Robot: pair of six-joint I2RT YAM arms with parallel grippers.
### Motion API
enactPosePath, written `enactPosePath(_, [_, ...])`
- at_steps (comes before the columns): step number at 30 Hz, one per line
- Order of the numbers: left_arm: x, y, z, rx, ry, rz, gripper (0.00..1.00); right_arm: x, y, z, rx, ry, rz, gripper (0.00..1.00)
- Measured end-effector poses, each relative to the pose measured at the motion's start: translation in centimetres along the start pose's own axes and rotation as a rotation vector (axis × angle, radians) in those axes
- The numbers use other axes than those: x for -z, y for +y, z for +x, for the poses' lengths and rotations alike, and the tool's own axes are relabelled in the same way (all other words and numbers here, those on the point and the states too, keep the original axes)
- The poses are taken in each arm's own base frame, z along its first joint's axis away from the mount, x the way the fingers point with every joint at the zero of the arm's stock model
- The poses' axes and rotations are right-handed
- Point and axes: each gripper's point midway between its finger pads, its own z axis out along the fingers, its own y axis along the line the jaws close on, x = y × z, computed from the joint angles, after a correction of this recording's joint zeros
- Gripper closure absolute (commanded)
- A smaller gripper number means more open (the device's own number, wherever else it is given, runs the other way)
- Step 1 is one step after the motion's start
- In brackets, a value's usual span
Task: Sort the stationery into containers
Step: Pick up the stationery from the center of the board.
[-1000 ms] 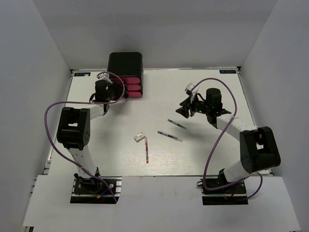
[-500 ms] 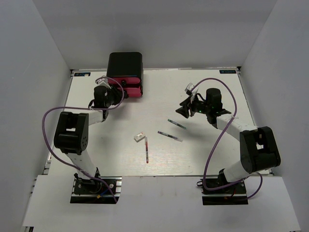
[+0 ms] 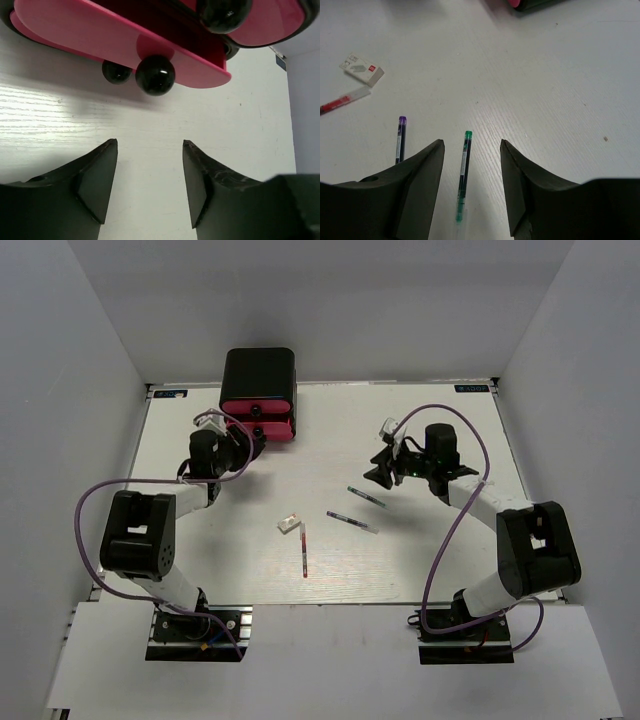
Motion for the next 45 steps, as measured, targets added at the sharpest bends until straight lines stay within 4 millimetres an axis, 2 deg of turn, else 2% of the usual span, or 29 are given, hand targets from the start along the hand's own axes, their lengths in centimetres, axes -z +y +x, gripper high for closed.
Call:
enactPosePath(2, [0.4, -0.4, -0.4, -0.004, -0.01, 0.008, 0.25, -0.1, 0.3, 0.2, 0.012, 0.01, -0.017, 0.42])
enactPosePath(6, [1.6, -1.3, -0.9, -0.01, -0.031, 0.026, 0.24, -0.5, 0.9, 0.0, 0.067, 0.035, -0.067, 0.4])
enactPosePath(10, [3.0, -1.7, -0.8, -0.006, -0.032, 0.029, 0.22, -1.4, 2.9, 0.0, 0.154, 0.065, -0.165, 0.4])
enactPosePath(14, [5.2, -2.0, -0.2, 0.024, -0.006, 0.005, 0.22, -2.7, 5.6, -0.1, 0.267, 0.084, -0.294, 0.49])
enactPosePath(19, [9.5, -2.7, -0.3, 0.049, -0.022, -0.037, 0.2, -6.7, 9.0, -1.0, 0.421, 0.089, -0.48, 0.6])
enactPosePath(23, [13.1, -3.1, -0.4, 0.063, -0.066, -0.053, 0.2, -9.9, 11.3, -1.4, 0.491, 0.093, -0.591, 0.63])
enactPosePath(27, [16.2, -2.2, 1.0, 0.1, -0.08, -0.094, 0.17, -12.2, 13.4, -0.9, 0.52, 0.101, -0.665, 0.59])
enactPosePath(34, [20.0, -0.3, 3.6, 0.148, -0.08, -0.169, 0.16, -13.9, 16.4, 1.0, 0.534, 0.15, -0.739, 0.54])
enactPosePath(40, [21.4, 0.6, 4.7, 0.176, -0.065, -0.217, 0.16, -14.7, 17.9, 2.3, 0.548, 0.19, -0.764, 0.49])
enactPosePath(45, [21.7, 1.2, 5.4, 0.193, -0.047, -0.248, 0.16, -15.4, 18.1, 3.1, 0.563, 0.22, -0.761, 0.49])
